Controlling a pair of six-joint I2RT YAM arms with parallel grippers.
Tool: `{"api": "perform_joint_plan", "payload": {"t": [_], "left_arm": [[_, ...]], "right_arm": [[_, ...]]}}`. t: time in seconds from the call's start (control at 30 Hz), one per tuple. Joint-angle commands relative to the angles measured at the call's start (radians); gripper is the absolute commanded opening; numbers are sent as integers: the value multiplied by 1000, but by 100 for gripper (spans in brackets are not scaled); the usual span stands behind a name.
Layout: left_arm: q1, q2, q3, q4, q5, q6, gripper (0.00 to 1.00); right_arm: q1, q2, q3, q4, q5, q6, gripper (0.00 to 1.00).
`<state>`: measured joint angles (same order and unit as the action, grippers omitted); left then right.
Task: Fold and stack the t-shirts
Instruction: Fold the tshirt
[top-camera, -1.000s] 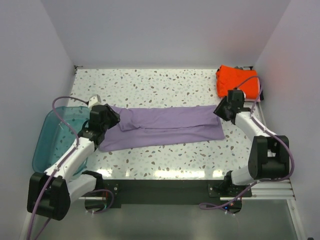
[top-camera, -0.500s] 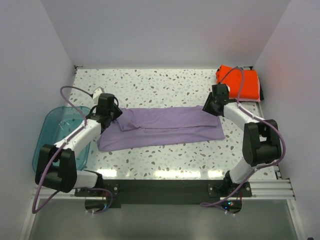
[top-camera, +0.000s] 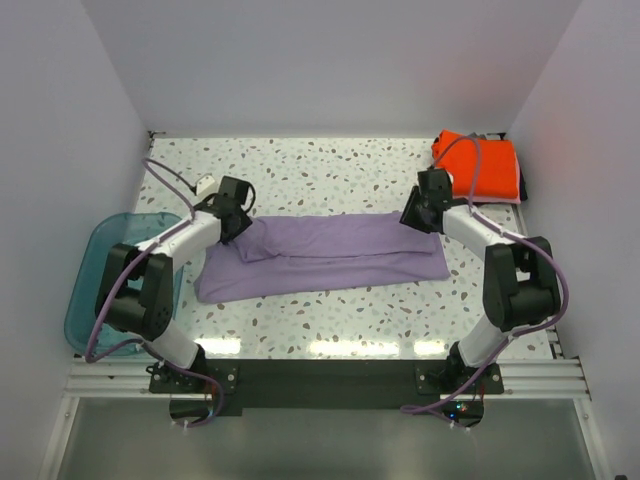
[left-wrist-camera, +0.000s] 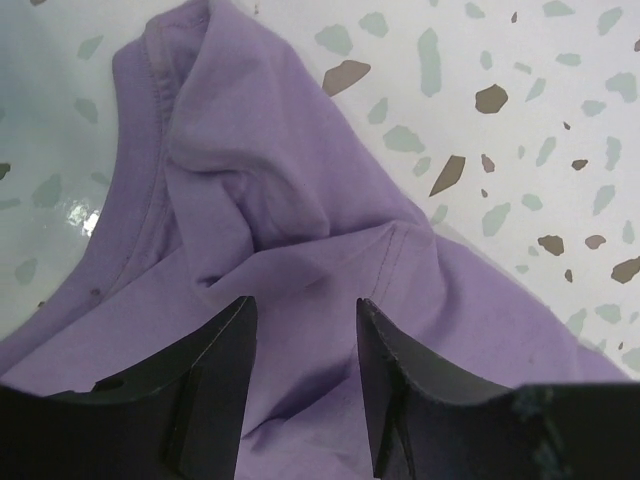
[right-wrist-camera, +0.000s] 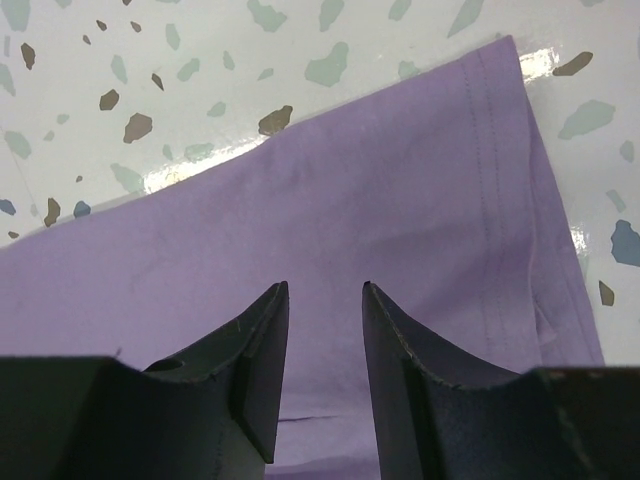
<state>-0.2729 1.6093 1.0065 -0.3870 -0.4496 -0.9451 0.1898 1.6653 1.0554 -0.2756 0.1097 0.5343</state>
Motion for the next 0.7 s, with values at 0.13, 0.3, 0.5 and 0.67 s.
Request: {"api": "perform_joint_plan", "payload": {"t": [0.13, 0.3, 0.5, 0.67], "left_arm": [[-17, 20, 37, -79, -107, -83, 51], [-23, 34, 46, -93, -123, -84, 52], [-61, 27, 82, -35, -126, -6, 52], [-103, 101, 182, -87, -167, 23, 52]], "right_arm": [[8, 17, -5, 52, -19, -7, 39], [8, 11, -9, 62, -25, -5, 39], [8, 1, -8, 69, -38, -3, 39], [8, -2, -6, 70, -42, -2, 39]]}}
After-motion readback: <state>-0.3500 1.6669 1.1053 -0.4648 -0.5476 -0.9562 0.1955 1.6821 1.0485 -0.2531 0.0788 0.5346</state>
